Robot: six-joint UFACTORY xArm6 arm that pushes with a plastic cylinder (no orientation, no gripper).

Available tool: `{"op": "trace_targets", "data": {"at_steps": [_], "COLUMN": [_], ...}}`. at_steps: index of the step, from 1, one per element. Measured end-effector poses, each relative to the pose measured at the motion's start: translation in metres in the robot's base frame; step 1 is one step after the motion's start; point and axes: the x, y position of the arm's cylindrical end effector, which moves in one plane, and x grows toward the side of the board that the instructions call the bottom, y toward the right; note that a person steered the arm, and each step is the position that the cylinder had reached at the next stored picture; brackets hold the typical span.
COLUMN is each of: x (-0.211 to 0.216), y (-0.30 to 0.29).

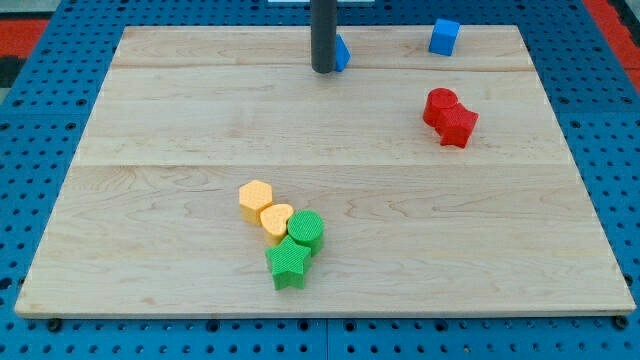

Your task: Push blue triangle in to blue cube

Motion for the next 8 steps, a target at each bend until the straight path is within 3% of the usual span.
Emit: {"op": "trace_targets", "data": {"at_steps": [2, 3, 4, 5, 6, 7, 8], "x": [-0.047, -0.047, -0.049, -0.063, -0.034, -0.003, -0.010], "y": [0.007, 0.089, 0.072, -0.012, -0.036, -0.020, 0.033]}}
